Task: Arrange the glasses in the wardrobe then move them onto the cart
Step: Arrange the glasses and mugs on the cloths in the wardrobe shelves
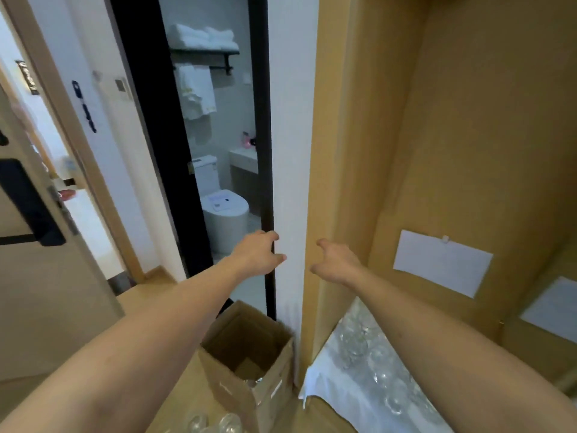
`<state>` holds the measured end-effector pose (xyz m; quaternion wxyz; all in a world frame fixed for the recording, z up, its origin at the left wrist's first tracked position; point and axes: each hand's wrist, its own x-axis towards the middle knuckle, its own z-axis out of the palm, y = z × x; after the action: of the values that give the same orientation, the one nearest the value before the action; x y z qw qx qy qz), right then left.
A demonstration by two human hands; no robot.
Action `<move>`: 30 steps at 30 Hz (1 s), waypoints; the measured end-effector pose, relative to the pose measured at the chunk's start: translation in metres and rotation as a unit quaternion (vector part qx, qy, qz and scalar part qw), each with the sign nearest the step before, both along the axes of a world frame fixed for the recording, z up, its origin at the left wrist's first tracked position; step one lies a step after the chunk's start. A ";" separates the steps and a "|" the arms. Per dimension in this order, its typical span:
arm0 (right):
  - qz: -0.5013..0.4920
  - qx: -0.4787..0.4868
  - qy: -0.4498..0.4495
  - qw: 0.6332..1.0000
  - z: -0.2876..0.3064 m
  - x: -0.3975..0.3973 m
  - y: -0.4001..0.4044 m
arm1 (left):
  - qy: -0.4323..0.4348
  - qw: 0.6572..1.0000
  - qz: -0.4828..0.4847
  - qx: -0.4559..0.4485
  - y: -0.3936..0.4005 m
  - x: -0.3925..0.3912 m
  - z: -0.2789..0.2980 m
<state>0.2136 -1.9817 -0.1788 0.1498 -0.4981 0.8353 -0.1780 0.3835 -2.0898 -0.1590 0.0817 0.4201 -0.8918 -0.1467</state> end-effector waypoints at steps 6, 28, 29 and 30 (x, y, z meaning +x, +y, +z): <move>-0.094 0.048 -0.019 0.994 -0.029 -0.017 0.040 | -0.032 0.993 -0.105 0.048 0.002 -0.055 -0.039; -0.262 0.087 -0.107 0.955 -0.150 -0.112 0.129 | -0.123 0.953 -0.256 0.103 0.073 -0.197 -0.141; -0.260 0.091 -0.114 0.955 -0.158 -0.117 0.128 | -0.131 0.953 -0.254 0.103 0.074 -0.202 -0.148; -0.256 0.097 -0.118 0.955 -0.165 -0.123 0.126 | -0.140 0.952 -0.252 0.102 0.074 -0.208 -0.156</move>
<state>0.0907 -1.8552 -0.3442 0.2444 -0.2260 0.9245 -0.1859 0.1760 -2.0154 -0.3146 -0.1271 0.2036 -0.9515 -0.1923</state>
